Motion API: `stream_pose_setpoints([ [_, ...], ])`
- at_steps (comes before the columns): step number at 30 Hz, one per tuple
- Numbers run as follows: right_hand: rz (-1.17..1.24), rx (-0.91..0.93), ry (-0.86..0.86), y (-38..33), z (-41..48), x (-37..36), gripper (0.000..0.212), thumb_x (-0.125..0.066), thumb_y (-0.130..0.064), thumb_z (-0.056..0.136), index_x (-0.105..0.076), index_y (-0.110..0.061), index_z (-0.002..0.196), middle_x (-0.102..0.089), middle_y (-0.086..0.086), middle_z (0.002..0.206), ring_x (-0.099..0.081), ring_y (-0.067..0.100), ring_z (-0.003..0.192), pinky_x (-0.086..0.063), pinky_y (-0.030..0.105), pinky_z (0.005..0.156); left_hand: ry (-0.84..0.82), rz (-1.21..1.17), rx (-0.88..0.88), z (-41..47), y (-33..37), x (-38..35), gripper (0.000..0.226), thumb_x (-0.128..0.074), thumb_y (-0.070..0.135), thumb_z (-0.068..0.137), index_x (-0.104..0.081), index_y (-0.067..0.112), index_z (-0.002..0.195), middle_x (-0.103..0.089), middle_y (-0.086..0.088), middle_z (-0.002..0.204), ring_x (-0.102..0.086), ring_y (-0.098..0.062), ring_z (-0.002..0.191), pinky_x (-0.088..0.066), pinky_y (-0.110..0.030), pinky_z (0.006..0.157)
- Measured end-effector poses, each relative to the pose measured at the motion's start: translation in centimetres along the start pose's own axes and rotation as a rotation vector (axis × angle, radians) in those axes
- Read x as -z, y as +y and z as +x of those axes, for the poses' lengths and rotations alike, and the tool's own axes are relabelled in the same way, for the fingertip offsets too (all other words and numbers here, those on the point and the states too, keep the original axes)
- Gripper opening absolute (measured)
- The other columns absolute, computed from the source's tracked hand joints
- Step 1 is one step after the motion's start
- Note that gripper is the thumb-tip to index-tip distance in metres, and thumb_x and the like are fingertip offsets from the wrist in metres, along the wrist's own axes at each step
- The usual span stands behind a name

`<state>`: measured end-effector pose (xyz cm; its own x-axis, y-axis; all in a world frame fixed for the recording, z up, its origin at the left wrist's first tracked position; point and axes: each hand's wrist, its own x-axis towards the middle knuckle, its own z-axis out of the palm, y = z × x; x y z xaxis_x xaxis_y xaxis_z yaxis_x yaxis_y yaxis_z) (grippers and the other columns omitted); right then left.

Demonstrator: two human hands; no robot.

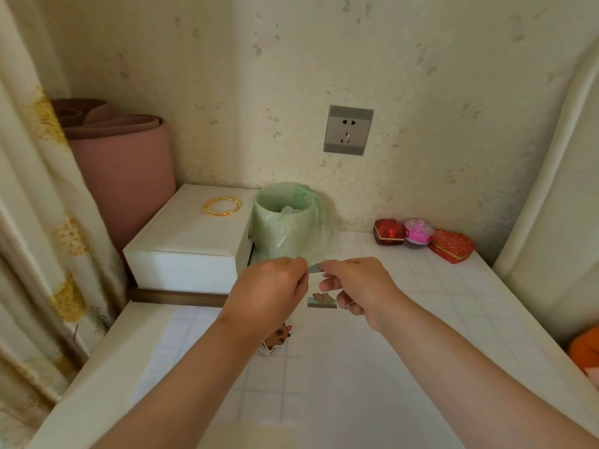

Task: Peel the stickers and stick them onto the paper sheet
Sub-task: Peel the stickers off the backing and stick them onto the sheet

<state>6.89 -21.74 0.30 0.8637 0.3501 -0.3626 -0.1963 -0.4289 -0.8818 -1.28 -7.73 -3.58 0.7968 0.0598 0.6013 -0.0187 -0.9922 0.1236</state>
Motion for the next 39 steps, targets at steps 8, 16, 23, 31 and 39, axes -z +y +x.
stream_pose_setpoints([
  [8, -0.114, -0.052, -0.022, 1.6, 1.5, 2.0, 0.017, -0.056, -0.017, 0.09, -0.068, -0.005, 0.092, -0.061, 0.002, 0.057, -0.044, 0.016, 0.04, -0.023, 0.02, 0.042, -0.06, -0.004, -0.19, -0.3, 1.0, -1.0, 0.017, -0.058, 0.03, 0.093, -0.071, 0.018, 0.094, -0.056, 0.007, 0.057, -0.049, -0.015, 0.041, -0.034, -0.024, 0.035],
  [16, -0.407, 0.404, -0.233, 3.2, 1.7, 3.9, 0.024, -0.052, -0.024, 0.101, -0.065, -0.018, 0.081, -0.065, -0.003, 0.065, -0.053, 0.015, 0.053, -0.043, 0.03, 0.06, -0.255, -0.5, 0.469, -0.5, 1.0, -0.7, 0.013, -0.057, 0.036, 0.097, -0.065, 0.038, 0.108, -0.061, 0.026, 0.091, -0.057, 0.002, 0.073, -0.044, -0.017, 0.069],
  [23, -0.478, 0.485, -0.248, 4.1, 2.4, 4.1, 0.021, -0.057, -0.031, 0.098, -0.065, -0.023, 0.081, -0.062, -0.007, 0.065, -0.048, 0.006, 0.05, -0.04, 0.027, 0.055, -0.355, -0.769, 0.648, 0.2, 1.8, -1.2, 0.017, -0.062, 0.021, 0.094, -0.073, 0.028, 0.084, -0.069, 0.019, 0.068, -0.056, 0.004, 0.056, -0.043, -0.01, 0.058],
  [31, -0.545, 0.543, -0.189, 4.2, 2.7, 4.2, 0.024, -0.058, -0.044, 0.096, -0.064, -0.029, 0.079, -0.068, 0.001, 0.077, -0.058, 0.018, 0.066, -0.045, 0.037, 0.063, -0.327, -0.726, 0.661, 0.5, 2.3, -1.1, 0.016, -0.066, 0.027, 0.091, -0.072, 0.03, 0.075, -0.07, 0.011, 0.074, -0.06, -0.005, 0.058, -0.046, -0.018, 0.06],
  [39, -0.296, 0.478, -0.067, 3.5, 3.0, 4.2, 0.019, -0.064, -0.042, 0.094, -0.066, -0.028, 0.107, -0.072, 0.003, 0.09, -0.061, 0.011, 0.059, -0.054, 0.03, 0.063, -0.104, -0.826, 0.794, 1.2, 2.0, -0.2, 0.014, -0.066, 0.027, 0.093, -0.073, 0.025, 0.08, -0.072, 0.007, 0.081, -0.067, -0.012, 0.054, -0.039, -0.023, 0.051],
])
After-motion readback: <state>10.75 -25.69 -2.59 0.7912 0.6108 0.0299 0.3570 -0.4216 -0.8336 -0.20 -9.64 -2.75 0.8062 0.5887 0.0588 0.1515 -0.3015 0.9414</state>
